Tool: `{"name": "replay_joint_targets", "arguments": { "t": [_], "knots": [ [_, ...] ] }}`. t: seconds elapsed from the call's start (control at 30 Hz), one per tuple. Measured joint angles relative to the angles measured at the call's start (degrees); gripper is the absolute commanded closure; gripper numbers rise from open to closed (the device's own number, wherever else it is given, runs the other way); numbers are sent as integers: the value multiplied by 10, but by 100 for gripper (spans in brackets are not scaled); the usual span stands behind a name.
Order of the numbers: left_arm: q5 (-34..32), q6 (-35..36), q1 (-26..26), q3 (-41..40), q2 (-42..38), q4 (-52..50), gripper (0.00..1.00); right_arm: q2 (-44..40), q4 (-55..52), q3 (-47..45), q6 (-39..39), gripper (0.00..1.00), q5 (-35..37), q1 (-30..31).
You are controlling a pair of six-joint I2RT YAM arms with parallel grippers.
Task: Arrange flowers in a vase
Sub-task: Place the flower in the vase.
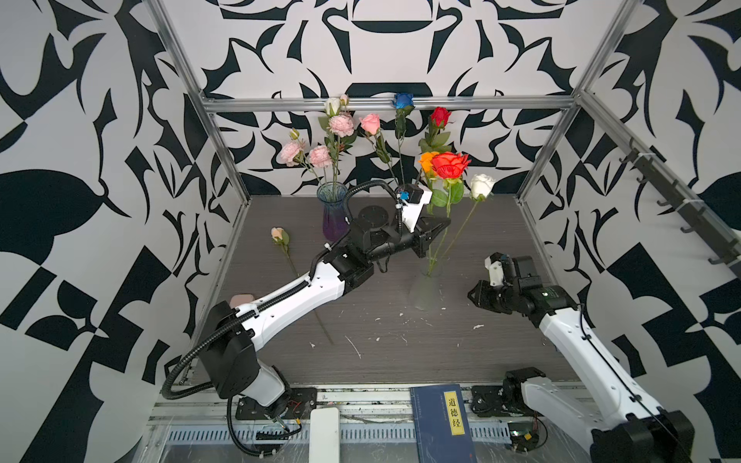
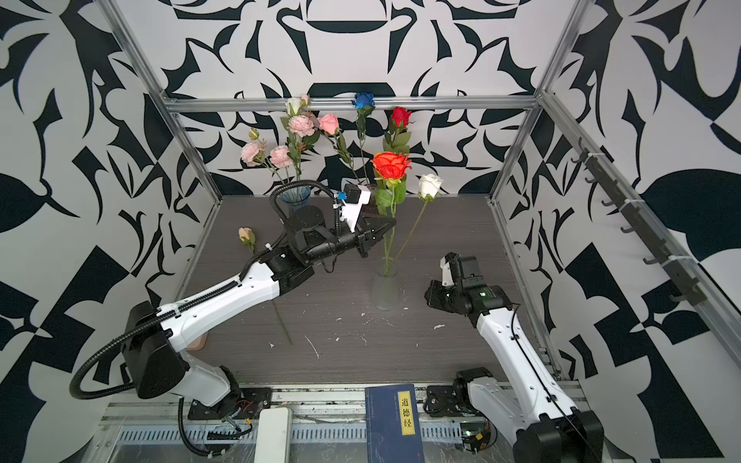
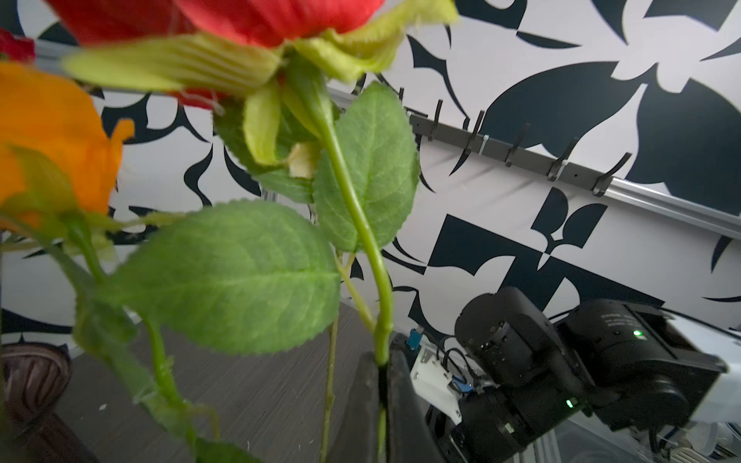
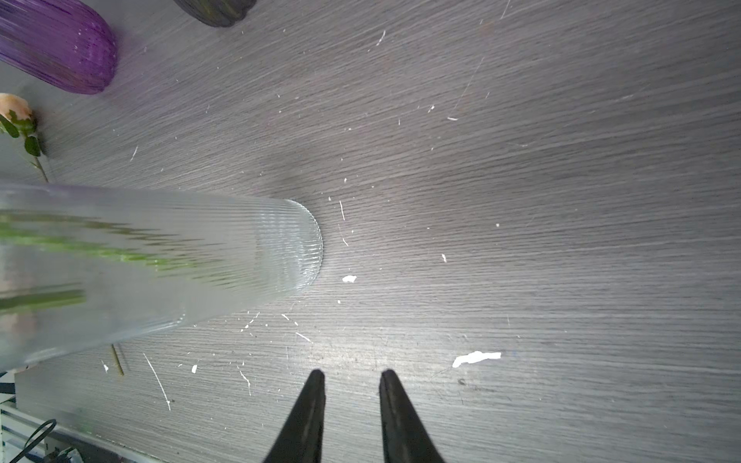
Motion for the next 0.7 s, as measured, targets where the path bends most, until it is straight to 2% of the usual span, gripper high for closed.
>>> {"name": "replay_joint_targets", "arguments": {
  "t": [0.03, 0.07, 0.1, 0.13, 0.17, 0.27, 0.53, 0.7],
  "knots": [
    [-2, -1, 0, 0, 5, -2, 94, 0, 0, 0, 0, 72, 0, 0],
    [-3, -2, 0, 0, 8, -6, 79, 0, 0, 0, 0, 72, 0, 0],
    [-5, -2, 0, -1, 11, -10, 51, 0, 0, 0, 0, 72, 0, 0],
    [-7, -3, 0, -1, 12, -16, 34, 0, 0, 0, 0, 72, 0, 0],
    [-9, -3, 0, -1, 12, -21, 27, 0, 0, 0, 0, 72, 0, 0],
    [-15, -1, 0, -1, 11, -33, 23, 0, 0, 0, 0, 72, 0, 0],
    [-54, 22, 0, -14, -28, -89, 21, 0, 0, 0, 0, 72, 0, 0],
    [-129, 30, 2, -52, -102, -135, 23, 0, 0, 0, 0, 72, 0, 0]
  ]
}}
